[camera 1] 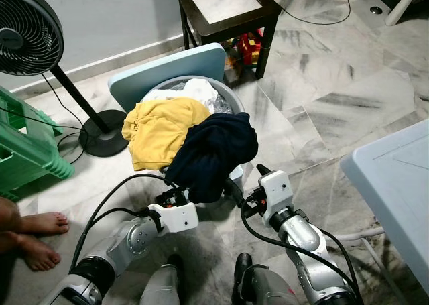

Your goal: Hang hanger

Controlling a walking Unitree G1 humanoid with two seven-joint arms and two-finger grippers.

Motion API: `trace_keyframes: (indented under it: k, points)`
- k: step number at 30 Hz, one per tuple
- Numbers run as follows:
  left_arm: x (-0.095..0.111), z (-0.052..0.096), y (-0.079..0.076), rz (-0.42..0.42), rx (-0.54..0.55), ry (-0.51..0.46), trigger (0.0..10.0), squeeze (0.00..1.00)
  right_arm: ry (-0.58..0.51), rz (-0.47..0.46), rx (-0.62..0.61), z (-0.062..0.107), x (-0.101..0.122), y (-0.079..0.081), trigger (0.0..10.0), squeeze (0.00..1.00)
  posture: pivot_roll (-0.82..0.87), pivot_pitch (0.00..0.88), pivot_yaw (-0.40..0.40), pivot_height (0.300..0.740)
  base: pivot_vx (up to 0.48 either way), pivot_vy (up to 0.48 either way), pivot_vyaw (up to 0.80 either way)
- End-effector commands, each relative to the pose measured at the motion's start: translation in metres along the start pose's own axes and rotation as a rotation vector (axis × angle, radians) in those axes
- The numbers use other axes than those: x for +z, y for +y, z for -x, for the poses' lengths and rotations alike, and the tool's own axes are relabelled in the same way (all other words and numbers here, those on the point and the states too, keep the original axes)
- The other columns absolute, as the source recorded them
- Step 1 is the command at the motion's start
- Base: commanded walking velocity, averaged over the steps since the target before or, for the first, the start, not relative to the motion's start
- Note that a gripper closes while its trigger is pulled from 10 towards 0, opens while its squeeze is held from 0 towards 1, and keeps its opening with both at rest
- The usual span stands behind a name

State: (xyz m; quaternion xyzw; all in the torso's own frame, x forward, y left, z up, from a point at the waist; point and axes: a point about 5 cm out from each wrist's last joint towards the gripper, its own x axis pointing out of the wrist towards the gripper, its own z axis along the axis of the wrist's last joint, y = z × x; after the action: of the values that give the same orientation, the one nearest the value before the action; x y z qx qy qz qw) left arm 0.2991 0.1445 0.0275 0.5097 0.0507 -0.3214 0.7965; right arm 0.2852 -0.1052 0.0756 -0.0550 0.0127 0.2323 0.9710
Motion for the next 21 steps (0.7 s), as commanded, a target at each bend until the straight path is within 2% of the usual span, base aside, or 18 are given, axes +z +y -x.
trace_keyframes:
  k: [1,2,8,13,21]
  points:
    - [-0.008,0.003,0.001,-0.014,0.034,0.027,0.0,0.00,0.019,-0.010,0.000,0.003,-0.005,0.003,10.0,0.00,0.10,0.334,0.035,0.740,0.000,0.000,0.00]
    - [-0.009,0.002,0.008,-0.016,0.081,0.034,0.0,0.00,0.018,-0.009,0.001,0.002,-0.005,0.003,10.0,0.00,0.10,0.334,0.035,0.740,0.000,0.000,0.00]
    - [-0.017,0.002,0.028,-0.020,0.167,0.077,0.0,0.00,0.019,-0.005,0.005,0.002,-0.005,0.003,10.0,0.00,0.10,0.328,0.029,0.740,0.000,0.000,0.00]
    - [-0.025,0.005,0.037,-0.006,0.211,0.114,0.0,0.00,0.015,-0.001,0.006,0.000,-0.003,0.003,10.0,0.00,0.10,0.325,0.031,0.740,0.000,0.000,0.00]
    - [-0.035,0.011,0.044,0.004,0.259,0.149,0.0,0.00,0.016,-0.002,0.004,0.001,-0.005,0.003,10.0,0.00,0.10,0.325,0.032,0.740,0.000,0.000,0.00]
